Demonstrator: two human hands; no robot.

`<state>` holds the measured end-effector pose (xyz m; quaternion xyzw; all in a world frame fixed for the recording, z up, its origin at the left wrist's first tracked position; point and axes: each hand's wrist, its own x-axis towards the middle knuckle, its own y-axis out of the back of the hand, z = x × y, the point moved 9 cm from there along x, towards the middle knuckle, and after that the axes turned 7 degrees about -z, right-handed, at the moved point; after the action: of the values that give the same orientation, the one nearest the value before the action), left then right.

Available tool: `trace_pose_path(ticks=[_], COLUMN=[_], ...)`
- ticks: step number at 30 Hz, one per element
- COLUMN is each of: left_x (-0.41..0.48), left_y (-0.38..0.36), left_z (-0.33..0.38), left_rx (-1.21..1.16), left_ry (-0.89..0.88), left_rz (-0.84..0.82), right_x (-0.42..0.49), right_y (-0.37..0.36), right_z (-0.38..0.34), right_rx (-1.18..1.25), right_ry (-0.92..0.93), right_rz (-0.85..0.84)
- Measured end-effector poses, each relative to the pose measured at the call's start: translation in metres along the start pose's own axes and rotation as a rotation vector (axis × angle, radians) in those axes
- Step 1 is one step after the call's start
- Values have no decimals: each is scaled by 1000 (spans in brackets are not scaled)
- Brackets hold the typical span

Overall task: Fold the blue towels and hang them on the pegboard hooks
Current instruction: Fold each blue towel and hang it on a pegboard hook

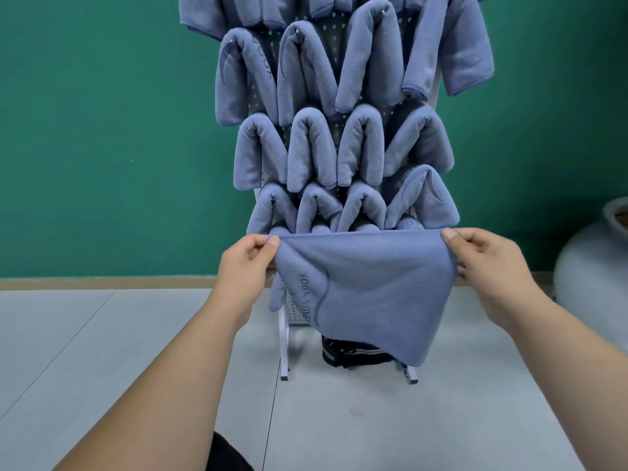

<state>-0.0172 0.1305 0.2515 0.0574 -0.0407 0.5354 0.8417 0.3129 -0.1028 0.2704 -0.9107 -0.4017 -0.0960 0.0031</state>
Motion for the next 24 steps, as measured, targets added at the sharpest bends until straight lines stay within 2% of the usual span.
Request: trace_pose_path(ticks=[4, 6, 9, 12, 16, 24], left_x=[-4, -7, -10, -17, -24, -44], left_y=[-9, -12, -2, 0, -35, -102], left_z=[10, 13, 6, 5, 3, -10], left_rx=[-310, -383, -211, -15, 94, 92], left_ry=[46, 63, 78, 14, 13, 23], left_rz=[-66, -48, 137, 300, 206, 19], right_x=[-1, 0, -2, -7, -12, -35], right_y=[4, 5, 4, -3, -27, -89], right_z=[-7, -4, 1, 11, 22, 14], right_rx=[218, 265, 230, 129, 62, -206], right_ry=[-21, -51, -73, -63, -63, 76], right_rz=[6, 26, 98, 189, 201, 38])
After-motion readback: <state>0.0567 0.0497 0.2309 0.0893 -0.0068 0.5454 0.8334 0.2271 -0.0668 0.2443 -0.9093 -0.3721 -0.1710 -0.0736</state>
